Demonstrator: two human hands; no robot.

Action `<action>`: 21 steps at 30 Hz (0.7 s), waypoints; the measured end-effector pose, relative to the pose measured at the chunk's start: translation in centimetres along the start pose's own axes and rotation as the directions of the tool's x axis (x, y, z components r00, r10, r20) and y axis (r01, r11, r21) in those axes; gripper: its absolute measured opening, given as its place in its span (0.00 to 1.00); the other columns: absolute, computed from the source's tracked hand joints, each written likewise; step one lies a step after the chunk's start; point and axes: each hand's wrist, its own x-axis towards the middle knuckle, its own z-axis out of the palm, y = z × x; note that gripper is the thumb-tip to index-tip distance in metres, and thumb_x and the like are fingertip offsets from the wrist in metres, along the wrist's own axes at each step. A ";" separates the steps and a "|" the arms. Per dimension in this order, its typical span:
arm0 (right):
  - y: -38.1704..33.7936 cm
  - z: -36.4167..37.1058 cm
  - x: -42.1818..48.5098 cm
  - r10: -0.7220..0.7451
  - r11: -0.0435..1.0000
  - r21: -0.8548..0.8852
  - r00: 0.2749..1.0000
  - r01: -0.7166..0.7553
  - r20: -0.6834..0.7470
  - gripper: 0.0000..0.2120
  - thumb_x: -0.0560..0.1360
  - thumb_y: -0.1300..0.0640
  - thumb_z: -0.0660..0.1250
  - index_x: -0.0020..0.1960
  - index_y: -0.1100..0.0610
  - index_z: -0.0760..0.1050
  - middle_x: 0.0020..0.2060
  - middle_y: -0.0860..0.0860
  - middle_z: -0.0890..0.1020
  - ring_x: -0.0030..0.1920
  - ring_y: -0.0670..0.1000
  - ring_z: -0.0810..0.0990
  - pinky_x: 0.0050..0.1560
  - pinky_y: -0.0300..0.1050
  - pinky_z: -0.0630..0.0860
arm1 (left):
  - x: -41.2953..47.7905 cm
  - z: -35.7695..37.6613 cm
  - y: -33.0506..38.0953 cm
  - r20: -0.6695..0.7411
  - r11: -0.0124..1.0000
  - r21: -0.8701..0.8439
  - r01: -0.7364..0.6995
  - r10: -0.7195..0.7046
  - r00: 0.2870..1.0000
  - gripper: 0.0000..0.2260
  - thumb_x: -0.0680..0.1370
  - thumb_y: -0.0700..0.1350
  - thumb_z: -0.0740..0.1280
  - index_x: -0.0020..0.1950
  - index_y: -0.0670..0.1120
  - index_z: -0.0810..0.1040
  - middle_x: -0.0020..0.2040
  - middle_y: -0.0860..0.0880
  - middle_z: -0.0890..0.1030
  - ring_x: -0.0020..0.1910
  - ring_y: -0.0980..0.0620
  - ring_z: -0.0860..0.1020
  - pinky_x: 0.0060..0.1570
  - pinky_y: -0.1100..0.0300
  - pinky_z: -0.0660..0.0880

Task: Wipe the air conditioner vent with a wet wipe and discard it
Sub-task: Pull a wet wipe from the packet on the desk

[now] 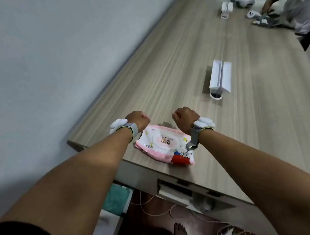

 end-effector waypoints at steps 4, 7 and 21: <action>1.0 1.5 -2.2 -0.005 1.000 -0.026 0.997 0.007 0.081 0.13 0.77 0.51 0.58 0.43 0.58 0.77 0.41 0.53 0.80 0.42 0.56 0.79 0.38 0.46 0.74 | -0.7 2.1 -1.5 0.065 1.000 -0.002 0.022 -0.022 0.998 0.10 0.78 0.44 0.62 0.53 0.53 0.81 0.61 0.52 0.80 0.59 0.49 0.77 0.54 0.61 0.72; 1.5 2.8 -3.9 -0.037 0.998 -0.048 0.985 0.046 0.167 0.14 0.77 0.48 0.60 0.54 0.55 0.78 0.53 0.53 0.80 0.54 0.55 0.78 0.51 0.48 0.75 | -1.1 3.6 -2.7 0.135 1.000 0.020 0.020 -0.023 0.991 0.17 0.78 0.43 0.59 0.65 0.54 0.76 0.69 0.52 0.74 0.66 0.50 0.72 0.62 0.61 0.68; 2.2 7.3 -5.9 -0.113 0.985 -0.110 0.981 0.131 0.160 0.27 0.74 0.44 0.67 0.68 0.57 0.69 0.68 0.55 0.71 0.68 0.57 0.68 0.67 0.50 0.67 | -0.9 7.6 -7.1 0.161 0.980 0.198 -0.010 -0.022 0.987 0.24 0.79 0.50 0.57 0.76 0.56 0.60 0.74 0.46 0.65 0.69 0.42 0.69 0.65 0.53 0.68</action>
